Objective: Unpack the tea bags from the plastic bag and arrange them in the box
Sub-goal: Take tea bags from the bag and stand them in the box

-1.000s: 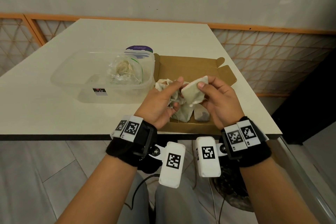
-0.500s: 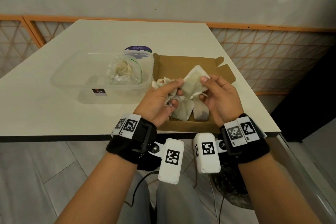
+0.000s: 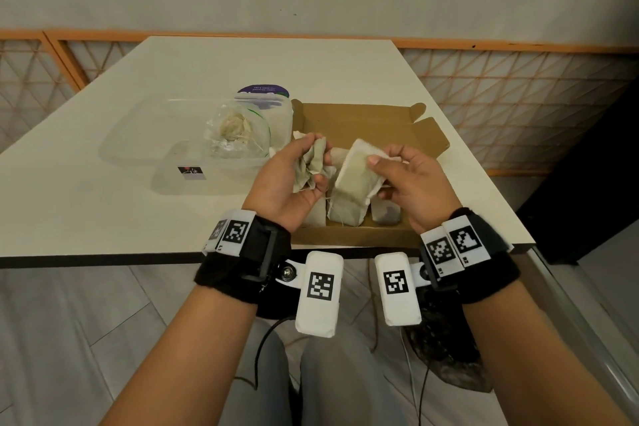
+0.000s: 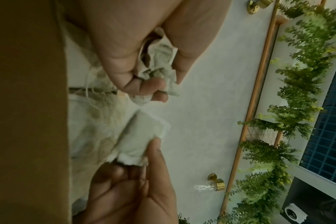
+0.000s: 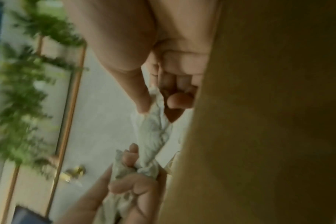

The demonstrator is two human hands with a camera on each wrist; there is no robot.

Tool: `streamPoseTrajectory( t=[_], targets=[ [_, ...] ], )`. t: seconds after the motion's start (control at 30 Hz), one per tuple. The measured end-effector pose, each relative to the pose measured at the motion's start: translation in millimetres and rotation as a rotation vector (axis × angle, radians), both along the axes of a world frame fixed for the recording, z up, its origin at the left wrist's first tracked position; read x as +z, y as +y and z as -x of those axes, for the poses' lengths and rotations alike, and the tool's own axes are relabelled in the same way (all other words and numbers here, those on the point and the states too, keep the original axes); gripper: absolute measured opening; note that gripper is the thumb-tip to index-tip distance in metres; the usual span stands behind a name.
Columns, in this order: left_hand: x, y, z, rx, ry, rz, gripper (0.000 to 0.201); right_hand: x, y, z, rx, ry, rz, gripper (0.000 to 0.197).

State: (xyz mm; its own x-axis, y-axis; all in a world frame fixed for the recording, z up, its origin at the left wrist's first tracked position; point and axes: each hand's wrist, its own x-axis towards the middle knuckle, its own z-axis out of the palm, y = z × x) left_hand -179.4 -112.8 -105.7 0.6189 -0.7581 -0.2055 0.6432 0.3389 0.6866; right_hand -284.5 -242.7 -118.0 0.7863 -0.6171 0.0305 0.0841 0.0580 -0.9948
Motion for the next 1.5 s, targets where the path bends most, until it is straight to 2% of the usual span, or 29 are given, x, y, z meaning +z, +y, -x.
streamPoseTrajectory(
  t=[0.07, 0.17, 0.3, 0.47, 0.57, 0.6, 0.67, 0.77, 0.83, 0.9, 1.03, 1.13, 1.3, 1.33, 1.43, 1.5],
  targets=[
    [-1, 1, -1, 0.02, -0.01, 0.003, 0.02, 0, 0, 1, 0.123, 0.142, 0.117, 0.014],
    [-2, 1, -1, 0.031, -0.028, 0.007, 0.021, 0, 3, 1, 0.23, 0.239, 0.158, 0.012],
    [-4, 1, -1, 0.029, -0.037, 0.008, 0.02, -5, 6, -2, 0.153, 0.319, 0.298, 0.012],
    [-7, -1, -3, 0.008, -0.03, -0.005, 0.016, -2, 7, 1, 0.049, 0.32, 0.308, 0.012],
    [-6, 0, -3, 0.001, -0.022, 0.014, 0.016, 15, 3, 6, -0.065, 0.266, 0.507, 0.014],
    [-6, 0, -3, 0.003, -0.024, 0.023, 0.017, 25, 2, 9, -0.048, 0.264, 0.561, 0.012],
    [-5, 1, -3, 0.009, -0.028, 0.035, 0.018, 44, 4, 14, 0.121, 0.373, 0.693, 0.013],
    [-6, 1, -3, 0.006, -0.032, 0.034, 0.017, 57, 11, 17, 0.456, 0.679, 0.905, 0.019],
    [-6, 0, -3, 0.013, -0.027, 0.027, 0.017, 54, 17, 17, 0.581, 0.787, 1.036, 0.023],
    [-5, 0, -3, 0.018, -0.02, 0.026, 0.018, 47, 22, 15, 0.633, 0.809, 1.116, 0.028],
    [-4, 1, -3, 0.017, -0.018, 0.007, 0.018, 38, 24, 7, 0.633, 0.814, 1.104, 0.03],
    [-3, 1, -3, -0.002, 0.003, 0.022, 0.019, 47, 22, 2, 0.601, 0.794, 1.094, 0.026],
    [3, 1, 2, -0.037, 0.12, 0.086, 0.029, 68, 21, -7, 0.314, 0.439, 0.863, 0.012],
    [3, 0, 4, -0.055, 0.122, 0.089, 0.032, 65, 24, -10, 0.26, 0.392, 0.823, 0.015],
    [1, -4, 9, -0.082, 0.084, 0.046, 0.032, 50, 30, -17, 0.152, 0.38, 0.777, 0.031],
    [-1, -4, 10, -0.099, 0.064, 0.019, 0.035, 41, 28, -19, 0.105, 0.357, 0.723, 0.023]
  ],
)
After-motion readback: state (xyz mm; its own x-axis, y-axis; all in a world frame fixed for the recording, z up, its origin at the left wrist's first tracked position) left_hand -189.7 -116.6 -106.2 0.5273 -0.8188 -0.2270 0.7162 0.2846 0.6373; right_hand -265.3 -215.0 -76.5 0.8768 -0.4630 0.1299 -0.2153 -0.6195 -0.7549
